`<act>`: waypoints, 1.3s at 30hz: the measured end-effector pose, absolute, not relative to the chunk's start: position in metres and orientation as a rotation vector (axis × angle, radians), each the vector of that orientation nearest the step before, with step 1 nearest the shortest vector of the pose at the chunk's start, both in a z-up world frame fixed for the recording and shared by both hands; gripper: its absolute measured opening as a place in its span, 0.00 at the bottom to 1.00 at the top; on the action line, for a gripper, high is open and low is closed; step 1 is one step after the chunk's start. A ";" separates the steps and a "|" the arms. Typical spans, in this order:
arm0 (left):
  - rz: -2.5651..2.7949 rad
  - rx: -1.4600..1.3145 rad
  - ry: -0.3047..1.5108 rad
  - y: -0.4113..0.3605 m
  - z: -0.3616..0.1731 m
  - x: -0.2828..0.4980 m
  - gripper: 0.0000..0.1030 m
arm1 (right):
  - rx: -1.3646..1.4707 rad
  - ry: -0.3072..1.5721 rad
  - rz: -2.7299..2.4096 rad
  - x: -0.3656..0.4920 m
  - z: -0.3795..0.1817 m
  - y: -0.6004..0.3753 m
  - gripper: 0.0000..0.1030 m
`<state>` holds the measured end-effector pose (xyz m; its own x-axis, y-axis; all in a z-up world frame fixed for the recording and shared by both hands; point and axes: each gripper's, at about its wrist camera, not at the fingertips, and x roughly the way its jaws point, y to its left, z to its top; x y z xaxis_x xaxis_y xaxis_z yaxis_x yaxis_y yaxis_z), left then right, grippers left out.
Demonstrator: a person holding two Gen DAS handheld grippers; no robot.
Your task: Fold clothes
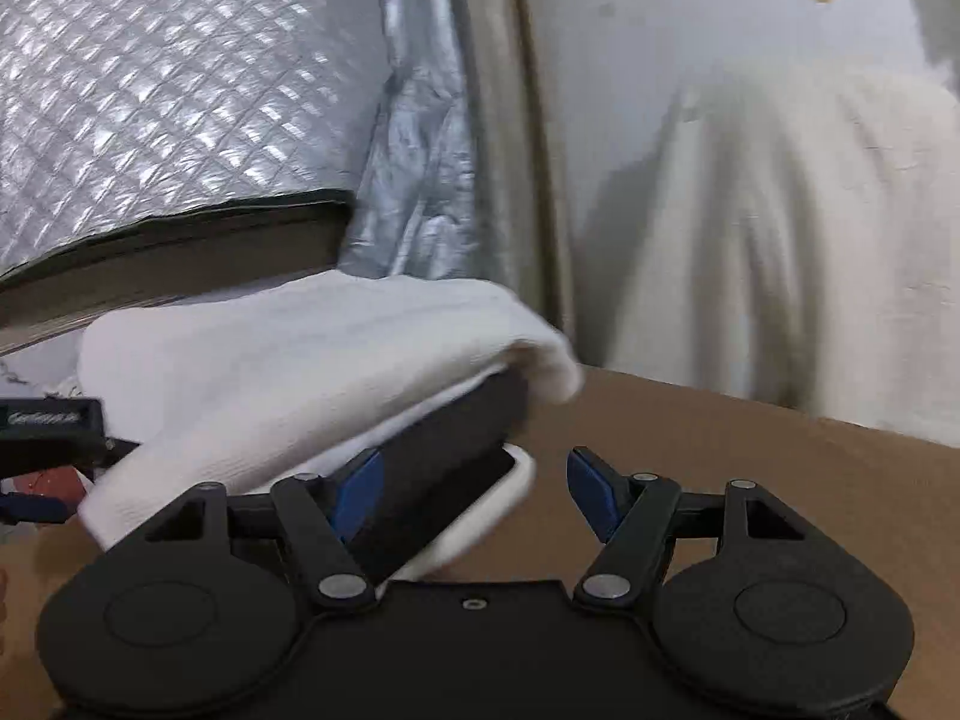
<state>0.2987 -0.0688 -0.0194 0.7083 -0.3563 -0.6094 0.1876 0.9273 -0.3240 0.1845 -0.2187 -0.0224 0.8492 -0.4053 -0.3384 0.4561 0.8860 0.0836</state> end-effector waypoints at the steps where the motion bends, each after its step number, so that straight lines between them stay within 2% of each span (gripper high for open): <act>1: -0.314 -0.202 0.727 -0.073 -0.015 0.295 1.00 | 0.174 0.310 -0.457 0.173 -0.017 -0.212 0.71; 5: -0.209 0.004 0.698 -0.088 0.003 0.277 1.00 | 0.174 0.288 -0.450 0.131 0.007 -0.182 0.71; 11: -0.281 -0.116 0.734 -0.079 0.034 0.248 1.00 | 0.301 0.326 -0.433 0.085 0.026 -0.186 0.73; 15: -0.285 -0.002 0.727 -0.088 0.044 0.220 1.00 | 0.309 0.360 -0.407 0.068 0.037 -0.185 0.73; 18: -0.359 0.039 0.789 -0.094 0.043 0.201 1.00 | 0.250 0.393 -0.384 0.057 0.049 -0.177 0.74; 23: -0.350 0.148 0.751 -0.101 0.052 0.155 1.00 | 0.239 0.403 -0.286 0.029 0.061 -0.165 0.79; 32: -0.377 0.096 0.749 -0.073 0.077 0.064 1.00 | 0.238 0.440 -0.287 -0.016 0.070 -0.150 0.79; 39: -0.404 0.100 0.768 -0.079 0.070 0.011 1.00 | 0.223 0.458 -0.320 -0.054 0.057 -0.154 0.79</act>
<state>0.0112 -0.0787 0.0705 0.6472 -0.3186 -0.6926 0.3904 0.9188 -0.0578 -0.0545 -0.1536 0.0569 0.8485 -0.2519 -0.4655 0.3510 0.9261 0.1386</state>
